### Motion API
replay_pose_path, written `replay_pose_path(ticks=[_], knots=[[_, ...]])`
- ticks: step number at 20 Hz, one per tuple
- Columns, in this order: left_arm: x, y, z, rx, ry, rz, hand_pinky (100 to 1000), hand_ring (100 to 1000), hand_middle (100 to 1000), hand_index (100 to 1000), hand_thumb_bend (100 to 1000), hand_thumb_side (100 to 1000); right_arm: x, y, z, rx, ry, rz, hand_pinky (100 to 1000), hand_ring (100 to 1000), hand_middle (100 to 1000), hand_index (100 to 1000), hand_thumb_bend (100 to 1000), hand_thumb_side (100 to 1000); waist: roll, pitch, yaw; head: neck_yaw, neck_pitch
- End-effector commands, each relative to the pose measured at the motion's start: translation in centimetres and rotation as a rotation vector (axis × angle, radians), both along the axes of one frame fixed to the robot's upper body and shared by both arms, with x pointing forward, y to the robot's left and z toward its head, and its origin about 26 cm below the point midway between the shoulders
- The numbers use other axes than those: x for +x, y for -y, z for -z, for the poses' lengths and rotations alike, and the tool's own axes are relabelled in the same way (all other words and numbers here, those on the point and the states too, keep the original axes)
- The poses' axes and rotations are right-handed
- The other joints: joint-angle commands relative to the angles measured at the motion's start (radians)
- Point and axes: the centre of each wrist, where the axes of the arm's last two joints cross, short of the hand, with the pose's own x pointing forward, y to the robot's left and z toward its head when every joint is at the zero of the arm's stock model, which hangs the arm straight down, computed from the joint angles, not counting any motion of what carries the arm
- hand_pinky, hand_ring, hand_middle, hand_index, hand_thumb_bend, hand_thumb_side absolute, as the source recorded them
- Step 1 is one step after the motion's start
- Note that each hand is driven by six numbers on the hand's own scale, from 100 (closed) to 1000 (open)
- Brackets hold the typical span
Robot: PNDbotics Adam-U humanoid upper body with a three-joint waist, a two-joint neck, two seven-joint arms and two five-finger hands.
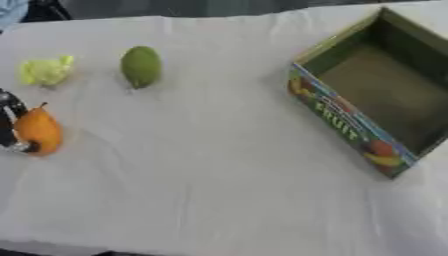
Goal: Pick up the objects with one hand, pass them to the other hand, and then place them into the box on the other side of the table.
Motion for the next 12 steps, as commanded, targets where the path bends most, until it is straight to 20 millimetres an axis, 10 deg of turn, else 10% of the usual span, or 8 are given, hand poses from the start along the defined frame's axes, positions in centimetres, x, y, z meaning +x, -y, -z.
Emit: replay_pose_path(ticks=[1,3,12], knots=[[-0.2,-0.4,-1.3,-0.021,-0.118,-0.116,740,720,740,703,531,100,-0.2,0.1,-1.2,-0.041,0.031,-0.006,1000,882,1000,1000,100,526,-0.002,-0.024,0.002,0.005,0.005],[-0.4,-0.4,-1.2,-0.033,-0.134,-0.114,672,659,664,634,310,100,-0.2,0.1,-1.2,-0.04,0.031,-0.007,1000,883,1000,1000,100,526,-0.001,-0.025,0.002,0.006,0.006],[-2.6,0.6,-5.4,-0.042,0.043,-0.077,604,606,603,533,238,100,-0.2,0.2,-1.3,-0.038,0.034,-0.005,1000,882,1000,1000,100,526,0.001,-0.027,0.006,0.004,0.006]])
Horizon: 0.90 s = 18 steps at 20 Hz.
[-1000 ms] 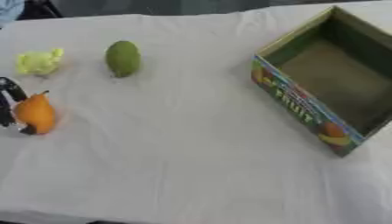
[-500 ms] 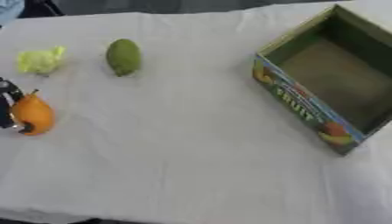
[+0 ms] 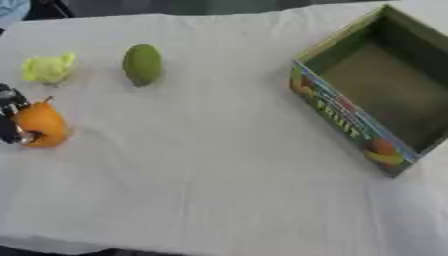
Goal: Pick up the objects with one hand, pass them to the other hand, and then place them into the box on the other side of the table.
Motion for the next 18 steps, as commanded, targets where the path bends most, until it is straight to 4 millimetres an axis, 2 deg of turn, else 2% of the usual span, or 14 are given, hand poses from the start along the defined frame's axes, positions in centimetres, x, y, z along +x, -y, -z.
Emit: replay_pose_path(ticks=[1,4,8,12,18], knots=[[-1.2,-0.3,-4.1,-0.039,0.001,-0.13,593,601,597,531,220,100,-0.2,0.2,-1.2,-0.035,0.033,-0.003,1000,882,1000,1000,100,526,-0.003,-0.024,0.003,0.001,0.005],[-2.7,1.7,-7.1,-0.056,0.215,-0.082,545,577,574,516,198,100,-0.2,0.2,-1.2,-0.033,0.034,-0.002,1000,882,1000,1000,100,526,-0.006,-0.023,0.008,-0.001,0.001],[-5.0,4.8,-9.6,-0.146,0.488,-0.039,478,541,526,474,160,100,-0.3,0.2,-1.2,-0.027,0.038,-0.001,1000,883,1000,1000,100,527,-0.013,-0.022,0.012,-0.01,-0.009],[-6.3,7.5,-9.8,-0.26,0.637,0.002,446,523,506,458,143,100,-0.2,0.2,-1.2,-0.021,0.045,-0.003,1000,883,1000,1000,100,527,-0.019,-0.021,0.012,-0.031,-0.022],[-6.4,11.1,-8.4,-0.386,0.74,0.08,428,513,494,448,122,100,-0.1,0.0,-1.5,-0.021,0.057,-0.017,1000,885,1000,1000,100,531,-0.031,-0.017,0.014,-0.05,-0.041]])
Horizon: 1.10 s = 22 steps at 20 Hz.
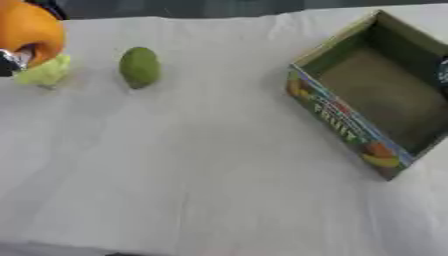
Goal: Pick up the objects with one hand, pass them to the other hand, and then place them into the box on the other side of the table.
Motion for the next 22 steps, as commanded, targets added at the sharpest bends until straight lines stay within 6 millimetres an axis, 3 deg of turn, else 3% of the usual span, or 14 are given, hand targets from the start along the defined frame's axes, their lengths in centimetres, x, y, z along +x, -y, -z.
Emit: replay_pose_path(ticks=[1,3,4,5,11,12,14,17,18,19,22], knots=[[-0.4,1.8,-0.3,-0.043,0.105,0.047,425,512,493,446,117,100,-0.1,-0.1,-1.4,-0.027,0.049,-0.022,1000,886,1000,1000,100,521,-0.007,-0.017,0.001,-0.003,-0.018],[0.0,2.9,0.6,-0.073,0.145,0.072,418,510,491,444,111,100,0.1,-0.2,-2.1,-0.055,0.071,-0.052,1000,887,1000,1000,100,493,-0.012,-0.018,0.0,0.002,-0.018],[0.2,3.5,1.2,-0.086,0.165,0.077,412,508,488,443,113,100,0.3,-0.3,-2.7,-0.085,0.091,-0.078,1000,889,1000,1000,100,524,-0.017,-0.02,-0.003,0.004,-0.019],[0.5,3.9,1.8,-0.092,0.187,0.076,412,507,488,442,114,100,0.4,-0.4,-3.2,-0.115,0.108,-0.104,1000,889,1000,1000,100,470,-0.021,-0.021,-0.005,0.005,-0.02],[2.2,6.4,5.5,-0.084,0.29,0.066,413,508,488,441,109,100,1.0,-1.5,-7.0,-0.497,0.133,-0.321,978,899,986,978,100,430,-0.048,-0.028,-0.018,0.009,-0.015],[2.5,6.8,6.1,-0.083,0.297,0.068,411,507,486,440,106,100,1.1,-1.8,-7.6,-0.567,0.123,-0.351,967,892,973,963,100,344,-0.05,-0.029,-0.02,0.009,-0.012],[3.0,7.5,7.3,-0.085,0.298,0.078,408,504,484,440,105,100,1.4,-2.7,-8.8,-0.725,0.097,-0.408,956,884,956,944,100,267,-0.054,-0.032,-0.023,0.008,-0.008],[3.6,8.1,9.0,-0.094,0.297,0.086,405,503,482,438,100,100,1.7,-4.1,-10.0,-0.873,0.08,-0.45,947,884,950,932,100,221,-0.059,-0.034,-0.029,0.007,-0.005],[3.7,8.3,9.4,-0.098,0.302,0.088,404,503,482,438,117,100,1.8,-4.6,-10.3,-0.905,0.076,-0.456,944,884,948,929,100,154,-0.06,-0.035,-0.031,0.007,-0.005],[3.8,8.5,9.8,-0.1,0.31,0.089,399,503,483,438,100,100,1.9,-5.1,-10.4,-0.936,0.068,-0.463,942,885,949,930,100,202,-0.062,-0.036,-0.033,0.006,-0.004],[3.9,9.2,10.5,-0.097,0.335,0.101,377,504,483,436,100,100,2.2,-6.7,-10.2,-1.013,0.02,-0.505,937,889,958,936,100,202,-0.066,-0.039,-0.036,0.006,-0.004]])
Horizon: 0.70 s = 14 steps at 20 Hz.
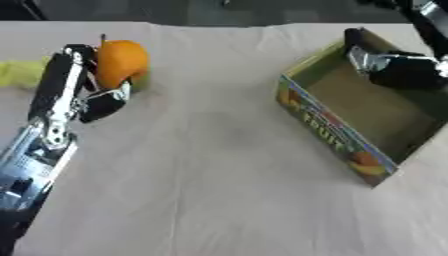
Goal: Pick up the objects with one hand, pass them to the other hand, and then place them into the box on the other side of the table.
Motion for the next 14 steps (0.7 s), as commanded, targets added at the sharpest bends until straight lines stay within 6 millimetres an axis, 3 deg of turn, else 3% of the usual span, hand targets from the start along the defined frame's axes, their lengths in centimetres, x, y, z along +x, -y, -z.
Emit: replay_pose_path(ticks=[1,14], knots=[[0.1,0.7,0.1,0.003,0.052,0.015,373,503,482,436,100,100,-0.2,-1.5,-0.6,-0.127,-0.016,-0.013,937,890,961,939,100,204,-0.005,-0.031,-0.004,-0.001,0.0],[-0.3,1.6,1.0,0.009,0.146,0.017,359,502,481,436,100,100,0.1,-6.9,-1.5,-0.225,-0.111,-0.071,940,901,980,959,100,217,-0.013,-0.042,-0.007,-0.013,0.017]])
